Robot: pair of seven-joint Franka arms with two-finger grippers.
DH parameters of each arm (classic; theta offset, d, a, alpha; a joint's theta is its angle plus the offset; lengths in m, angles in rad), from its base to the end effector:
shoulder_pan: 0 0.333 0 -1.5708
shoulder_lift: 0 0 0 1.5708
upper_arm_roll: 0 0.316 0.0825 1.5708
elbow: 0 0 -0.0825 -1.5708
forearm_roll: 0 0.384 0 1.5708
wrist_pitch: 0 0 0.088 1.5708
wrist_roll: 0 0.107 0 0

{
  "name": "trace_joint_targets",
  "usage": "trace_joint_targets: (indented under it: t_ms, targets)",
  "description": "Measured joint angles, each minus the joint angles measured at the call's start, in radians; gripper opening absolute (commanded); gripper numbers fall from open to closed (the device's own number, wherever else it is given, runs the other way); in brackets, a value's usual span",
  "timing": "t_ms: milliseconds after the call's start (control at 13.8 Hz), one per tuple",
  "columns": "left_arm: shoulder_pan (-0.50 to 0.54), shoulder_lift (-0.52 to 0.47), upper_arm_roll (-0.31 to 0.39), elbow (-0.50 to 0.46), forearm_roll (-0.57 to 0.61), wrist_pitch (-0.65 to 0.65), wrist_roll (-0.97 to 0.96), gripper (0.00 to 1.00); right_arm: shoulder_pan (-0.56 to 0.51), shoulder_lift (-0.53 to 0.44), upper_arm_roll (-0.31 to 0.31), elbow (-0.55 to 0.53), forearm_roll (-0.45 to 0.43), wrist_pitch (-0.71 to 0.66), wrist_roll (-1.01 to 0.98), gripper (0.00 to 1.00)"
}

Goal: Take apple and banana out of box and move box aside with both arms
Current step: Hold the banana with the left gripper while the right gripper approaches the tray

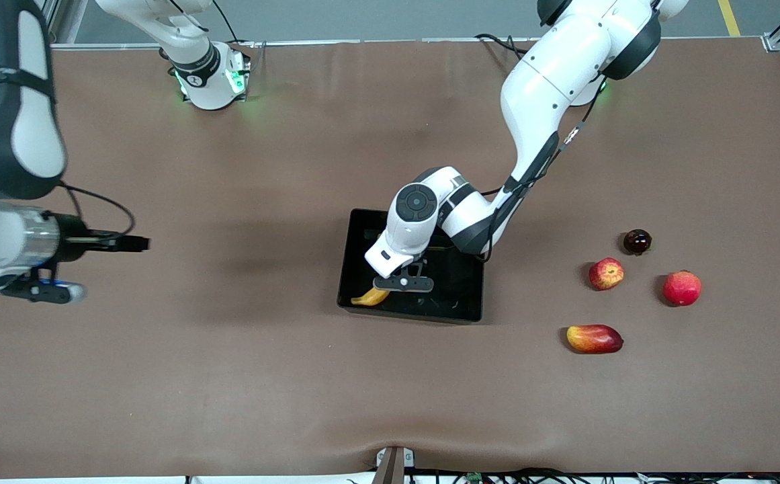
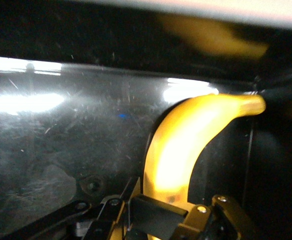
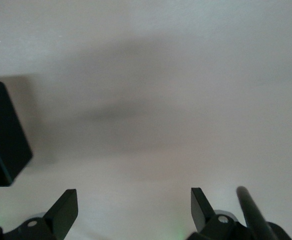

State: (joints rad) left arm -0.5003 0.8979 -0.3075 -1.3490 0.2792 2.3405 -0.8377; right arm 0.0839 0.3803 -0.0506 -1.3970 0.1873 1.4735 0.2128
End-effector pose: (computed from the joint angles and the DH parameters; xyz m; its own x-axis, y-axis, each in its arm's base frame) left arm 0.5602 -0.5005 0.2118 0.9965 -0.0204 0.0814 -0.0296 -0.9932 0.1125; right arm 0.6377 0.0476 0.4712 0.9317 -0.1617 -0.3252 -0.2031 -0.9743 -0.0973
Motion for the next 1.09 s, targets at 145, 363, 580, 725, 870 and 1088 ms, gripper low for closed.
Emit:
trace_joint_targets:
  t_ms: [145,363,580,725,870,1088]
  targets:
    - [0.005,-0.039,0.002,0.005,0.001,-0.055,0.000,0.00,0.032,-0.001,0.001,-0.004,0.031,-0.001,0.059,1.00]
    - [0.014,-0.104,0.007,0.007,0.001,-0.122,0.000,0.00,0.088,-0.001,0.002,-0.019,0.045,0.006,0.130,1.00]
    - [0.015,-0.129,0.008,0.004,0.001,-0.150,-0.001,0.26,0.158,-0.001,0.003,-0.069,0.052,0.079,0.151,1.00]
    - [0.012,-0.120,0.008,-0.007,0.000,-0.144,-0.006,0.53,0.208,-0.001,0.003,-0.124,0.058,0.161,0.158,1.00]
    - [0.007,-0.097,0.008,-0.015,-0.001,-0.110,-0.009,0.75,0.256,-0.001,0.003,-0.187,0.059,0.245,0.190,1.00]
    - [0.000,-0.069,0.007,-0.015,-0.001,-0.061,-0.011,1.00,0.269,-0.004,-0.002,-0.214,0.059,0.260,0.202,1.00]
